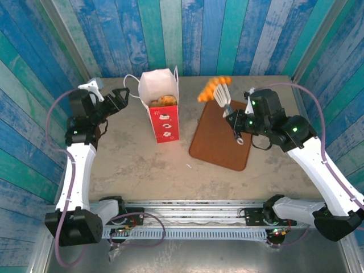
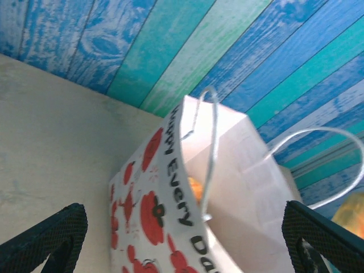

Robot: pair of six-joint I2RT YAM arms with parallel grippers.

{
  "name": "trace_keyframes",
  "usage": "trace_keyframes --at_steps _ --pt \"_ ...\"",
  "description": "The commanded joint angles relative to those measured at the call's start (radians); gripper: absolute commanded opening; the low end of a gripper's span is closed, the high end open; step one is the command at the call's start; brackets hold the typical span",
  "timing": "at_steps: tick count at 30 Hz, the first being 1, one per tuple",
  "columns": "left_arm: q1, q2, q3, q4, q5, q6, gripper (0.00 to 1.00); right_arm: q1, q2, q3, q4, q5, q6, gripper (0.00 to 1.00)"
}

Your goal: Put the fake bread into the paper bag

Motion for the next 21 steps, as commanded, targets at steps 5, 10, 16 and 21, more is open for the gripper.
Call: trace_keyframes --at_steps 5,10,16,21 --pt "0.004 0.124 0.124 0.045 0.106 -0.045 0.87 0.105 0.062 0.154 0.205 0.153 -0.227 0.01" --pt "0.005 0.231 0.173 0.089 0.153 -0.067 0.76 0.186 0.135 0.227 0.334 0.200 -0.317 0.01" --pt "0.005 0.279 0.174 0.126 0.162 -0.076 0.54 0.273 0.267 0.323 0.386 0.284 -0.376 0.02" --pt "0.005 0.281 0.168 0.117 0.132 -0.050 0.28 0.320 0.380 0.412 0.352 0.317 -0.395 0.02"
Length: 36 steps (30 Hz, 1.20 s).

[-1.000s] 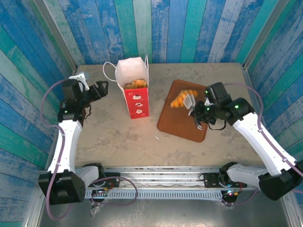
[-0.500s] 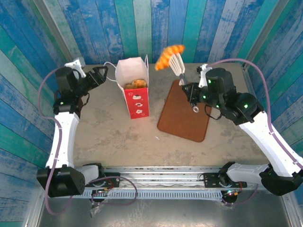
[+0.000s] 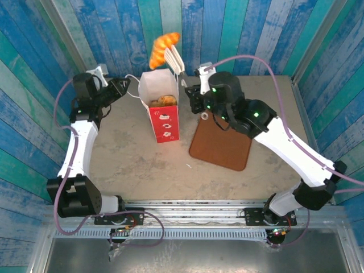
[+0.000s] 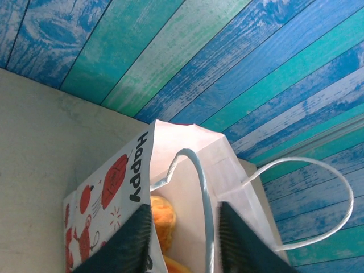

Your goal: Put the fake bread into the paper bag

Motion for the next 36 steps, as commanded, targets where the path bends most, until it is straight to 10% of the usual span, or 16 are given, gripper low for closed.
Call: trace_keyframes --at_steps 1,28,36 --pt "0.006 0.024 0.016 0.018 -0.015 0.026 0.23 0.029 0.054 0.079 0.026 0.069 -0.032 0.02" --pt "0.005 -0.060 -0.029 -0.040 -0.094 0.123 0.00 0.027 0.381 0.277 -0.312 -0.026 0.281 0.04" --pt "0.005 -0.065 -0.039 -0.031 -0.090 0.120 0.00 0.011 0.388 0.278 -0.317 -0.039 0.290 0.22"
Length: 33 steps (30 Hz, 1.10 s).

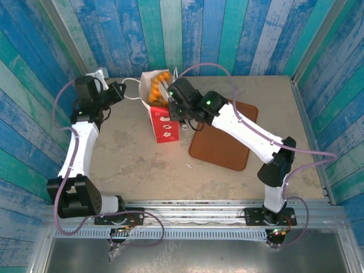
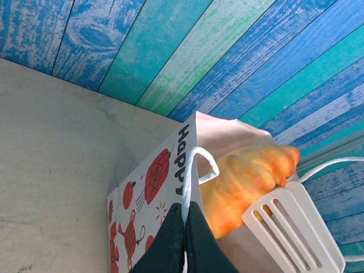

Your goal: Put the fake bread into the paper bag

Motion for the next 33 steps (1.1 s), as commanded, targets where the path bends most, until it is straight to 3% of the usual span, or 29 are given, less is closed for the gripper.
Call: trace_keyframes --at_steps 1,9,24,28,33 --pt "0.004 -0.057 -0.009 0.010 0.004 0.015 0.00 -0.004 0.005 0.038 -0.003 0.000 0.013 0.25" --pt "0.005 -0.054 -0.012 0.012 0.004 0.012 0.00 -0.007 0.002 0.051 -0.003 0.003 -0.004 0.37" --pt "0.005 -0.054 -0.009 0.010 0.007 0.013 0.01 -0.009 -0.019 0.089 -0.003 0.002 -0.025 0.41" --pt "0.004 -0.049 -0.009 0.012 0.011 0.011 0.09 -0.009 -0.044 0.108 0.000 -0.009 -0.044 0.41" --pt "0.005 -0.036 0.013 0.001 0.024 0.010 0.30 -0.009 -0.117 0.124 0.032 -0.025 -0.084 0.41"
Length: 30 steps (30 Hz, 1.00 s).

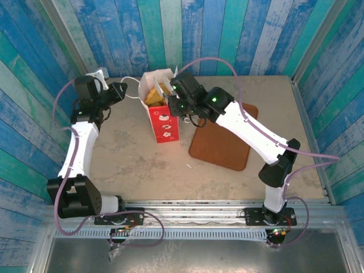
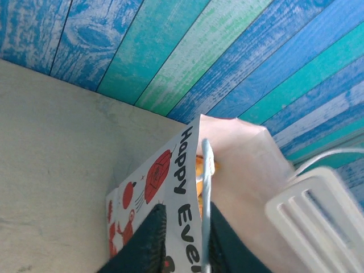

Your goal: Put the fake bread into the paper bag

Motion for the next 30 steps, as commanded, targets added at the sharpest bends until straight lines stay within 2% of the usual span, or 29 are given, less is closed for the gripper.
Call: trace_keyframes --at_steps 1,7,12,18,20,24,30 --pt "0.005 -0.035 0.018 0.001 0.017 0.005 0.35 -0.004 -0.112 0.045 0.053 -0.010 -0.044 0.41" --pt "0.005 -0.051 0.034 0.008 0.024 -0.029 0.64 -0.003 -0.255 -0.024 0.092 -0.014 -0.047 0.40" --pt "0.006 -0.073 0.034 0.000 0.024 -0.050 0.80 -0.003 -0.408 -0.173 0.109 0.041 -0.030 0.41" --pt "0.006 -0.187 -0.012 -0.026 0.007 -0.052 0.97 -0.005 -0.592 -0.426 0.110 0.165 0.003 0.41" --pt "0.006 -0.233 -0.040 -0.052 -0.013 -0.034 0.99 -0.004 -0.638 -0.503 0.099 0.210 0.013 0.41" --pt "0.006 -0.350 -0.139 -0.079 -0.063 -0.008 0.94 -0.004 -0.715 -0.674 0.086 0.298 0.055 0.42" --pt "0.005 -0.497 -0.324 -0.098 -0.128 -0.030 0.94 -0.008 -0.750 -0.909 0.099 0.340 0.109 0.42"
